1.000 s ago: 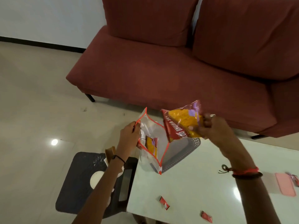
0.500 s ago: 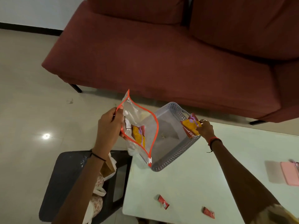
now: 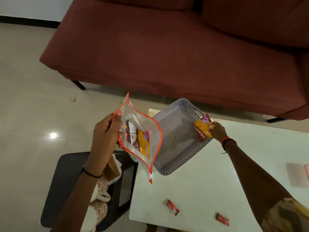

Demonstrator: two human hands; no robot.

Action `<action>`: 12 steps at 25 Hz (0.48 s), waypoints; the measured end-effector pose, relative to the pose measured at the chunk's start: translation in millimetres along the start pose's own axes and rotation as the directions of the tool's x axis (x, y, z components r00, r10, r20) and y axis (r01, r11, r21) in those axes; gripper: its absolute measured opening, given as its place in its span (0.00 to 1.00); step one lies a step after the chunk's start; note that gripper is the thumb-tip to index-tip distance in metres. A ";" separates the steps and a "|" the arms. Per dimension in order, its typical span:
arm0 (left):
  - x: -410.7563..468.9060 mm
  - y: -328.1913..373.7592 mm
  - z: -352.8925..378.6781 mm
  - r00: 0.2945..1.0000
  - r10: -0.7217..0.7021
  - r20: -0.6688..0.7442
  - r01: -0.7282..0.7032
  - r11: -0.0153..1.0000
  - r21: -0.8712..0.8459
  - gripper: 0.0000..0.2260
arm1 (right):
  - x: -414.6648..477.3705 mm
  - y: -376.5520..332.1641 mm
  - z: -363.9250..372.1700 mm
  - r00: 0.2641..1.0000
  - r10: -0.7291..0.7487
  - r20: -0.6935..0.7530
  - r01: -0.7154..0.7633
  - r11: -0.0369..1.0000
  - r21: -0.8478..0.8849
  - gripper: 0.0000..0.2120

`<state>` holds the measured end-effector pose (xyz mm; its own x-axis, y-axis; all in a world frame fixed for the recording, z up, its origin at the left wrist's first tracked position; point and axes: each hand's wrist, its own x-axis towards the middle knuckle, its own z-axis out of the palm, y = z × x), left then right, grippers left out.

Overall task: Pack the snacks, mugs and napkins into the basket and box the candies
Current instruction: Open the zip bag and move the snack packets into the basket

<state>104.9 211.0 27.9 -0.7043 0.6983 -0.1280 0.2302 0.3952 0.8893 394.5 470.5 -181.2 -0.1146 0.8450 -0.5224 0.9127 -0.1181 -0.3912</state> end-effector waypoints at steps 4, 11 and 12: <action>-4.5 -2.2 4.0 1.000 -0.006 0.005 0.006 1.000 -0.008 0.13 | 2.7 2.1 3.2 0.999 -0.029 -0.030 0.029 0.999 0.015 0.15; -12.4 -5.1 7.2 0.999 -0.050 -0.015 0.050 0.997 -0.052 0.13 | 12.1 -2.0 1.7 0.988 -0.124 -0.093 0.120 0.992 -0.043 0.17; -14.0 -5.4 8.2 0.998 -0.056 -0.022 0.054 0.997 -0.050 0.14 | 13.3 -1.9 1.1 0.985 -0.139 -0.107 0.134 0.990 -0.052 0.18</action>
<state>119.0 204.0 21.3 -0.7309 0.6616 -0.1674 0.1576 0.4023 0.9018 390.8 481.3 -188.2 -0.1974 0.9040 -0.3793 0.9085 0.0233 -0.4173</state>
